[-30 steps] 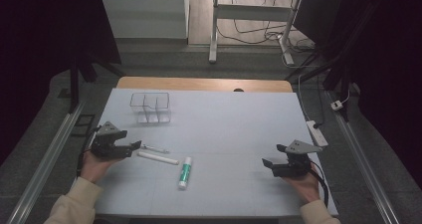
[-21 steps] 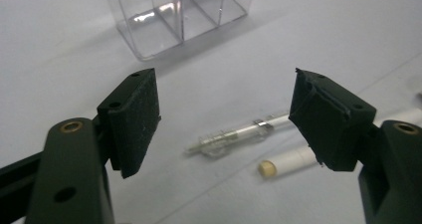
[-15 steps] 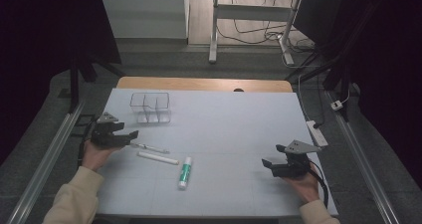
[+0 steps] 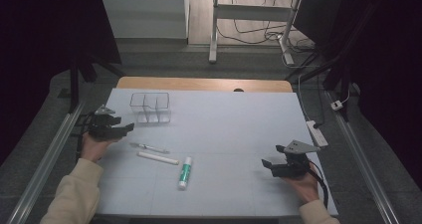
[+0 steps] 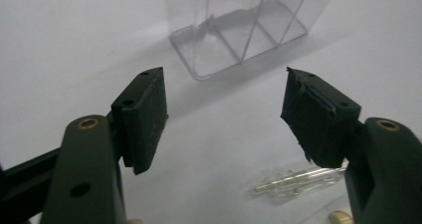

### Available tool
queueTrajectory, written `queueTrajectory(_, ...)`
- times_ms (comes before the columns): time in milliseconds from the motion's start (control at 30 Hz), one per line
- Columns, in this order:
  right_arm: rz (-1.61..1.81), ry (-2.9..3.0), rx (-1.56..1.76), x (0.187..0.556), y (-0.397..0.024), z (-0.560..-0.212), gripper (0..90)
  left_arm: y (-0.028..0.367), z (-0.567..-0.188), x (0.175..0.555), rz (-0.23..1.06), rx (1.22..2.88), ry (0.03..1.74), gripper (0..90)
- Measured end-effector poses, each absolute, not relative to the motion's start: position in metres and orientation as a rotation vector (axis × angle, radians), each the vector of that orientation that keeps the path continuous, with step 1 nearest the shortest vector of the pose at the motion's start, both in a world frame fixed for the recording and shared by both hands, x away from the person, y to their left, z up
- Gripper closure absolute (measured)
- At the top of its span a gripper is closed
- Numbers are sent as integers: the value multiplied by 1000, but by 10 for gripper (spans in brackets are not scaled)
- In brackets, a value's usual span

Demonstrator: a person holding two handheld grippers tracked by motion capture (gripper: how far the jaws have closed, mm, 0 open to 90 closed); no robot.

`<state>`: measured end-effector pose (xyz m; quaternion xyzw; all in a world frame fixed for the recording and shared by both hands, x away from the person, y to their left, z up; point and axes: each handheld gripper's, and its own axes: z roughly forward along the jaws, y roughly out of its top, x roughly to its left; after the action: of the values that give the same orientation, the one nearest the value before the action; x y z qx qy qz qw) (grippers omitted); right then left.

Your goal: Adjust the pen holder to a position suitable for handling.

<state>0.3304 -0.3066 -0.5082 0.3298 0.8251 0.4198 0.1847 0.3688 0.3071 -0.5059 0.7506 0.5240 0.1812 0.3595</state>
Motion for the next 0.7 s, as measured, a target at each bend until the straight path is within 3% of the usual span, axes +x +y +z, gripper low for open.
queueTrajectory(233, 1182, 2321, 933, 331, -307, -508, 173, 314, -507, 374, 483, 1921, 1364, 427)
queueTrajectory(567, 1183, 2324, 936, 331, -306, -509, 174, 322, -507, 388, 527, 1904, 1380, 639)
queueTrajectory(700, 1179, 2325, 937, 331, -306, -509, 175, 325, -508, 393, 544, 1905, 1390, 763)
